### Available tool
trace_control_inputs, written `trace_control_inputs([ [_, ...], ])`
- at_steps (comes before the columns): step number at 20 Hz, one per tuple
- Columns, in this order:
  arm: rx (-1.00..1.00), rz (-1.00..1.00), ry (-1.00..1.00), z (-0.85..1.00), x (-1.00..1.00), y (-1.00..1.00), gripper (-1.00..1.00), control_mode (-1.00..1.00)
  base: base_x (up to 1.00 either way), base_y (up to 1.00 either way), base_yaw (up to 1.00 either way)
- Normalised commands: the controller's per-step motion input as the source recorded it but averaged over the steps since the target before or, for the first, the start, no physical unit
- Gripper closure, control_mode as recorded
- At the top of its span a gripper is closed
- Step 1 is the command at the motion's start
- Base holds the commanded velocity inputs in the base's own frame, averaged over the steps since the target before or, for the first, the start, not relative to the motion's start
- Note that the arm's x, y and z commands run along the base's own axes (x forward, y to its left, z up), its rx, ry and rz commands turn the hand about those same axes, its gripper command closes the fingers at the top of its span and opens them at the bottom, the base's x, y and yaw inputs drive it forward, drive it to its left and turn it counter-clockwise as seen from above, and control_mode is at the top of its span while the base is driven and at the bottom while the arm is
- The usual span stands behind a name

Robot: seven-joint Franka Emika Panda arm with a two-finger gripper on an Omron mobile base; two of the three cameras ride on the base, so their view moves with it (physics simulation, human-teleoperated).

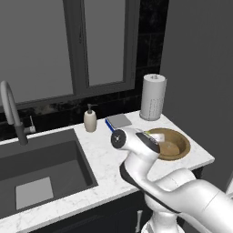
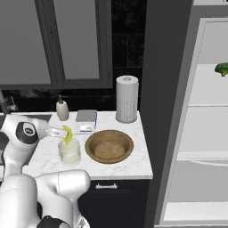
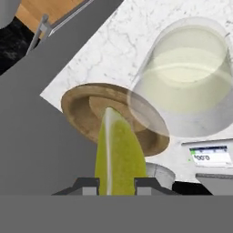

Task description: Grab a lemon wedge from the fridge and one ice cube from the ice bowl, and put them in the glass of lemonade.

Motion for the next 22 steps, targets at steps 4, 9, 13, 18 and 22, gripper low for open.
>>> trace_control_inputs([
  [4, -0.01, 0.00, 0.02, -0.42, 0.23, 0.17, 1.00, -1.00, 0.00, 0.00, 0.00],
  [9, -0.06, 0.00, -0.03, -0.47, 0.02, 0.23, 1.00, -1.00, 0.00, 0.00, 0.00],
  [13, -0.02, -0.01, -0.01, -0.19, 0.04, 0.07, 1.00, -1.00, 0.00, 0.00, 0.00],
  [18, 0.00, -0.03, 0.00, 0.00, 0.13, 0.00, 1.00, -1.00, 0.00, 0.00, 0.00],
  [22, 0.00, -0.02, 0.00, -0.01, 0.21, 0.00, 1.00, -1.00, 0.00, 0.00, 0.00],
])
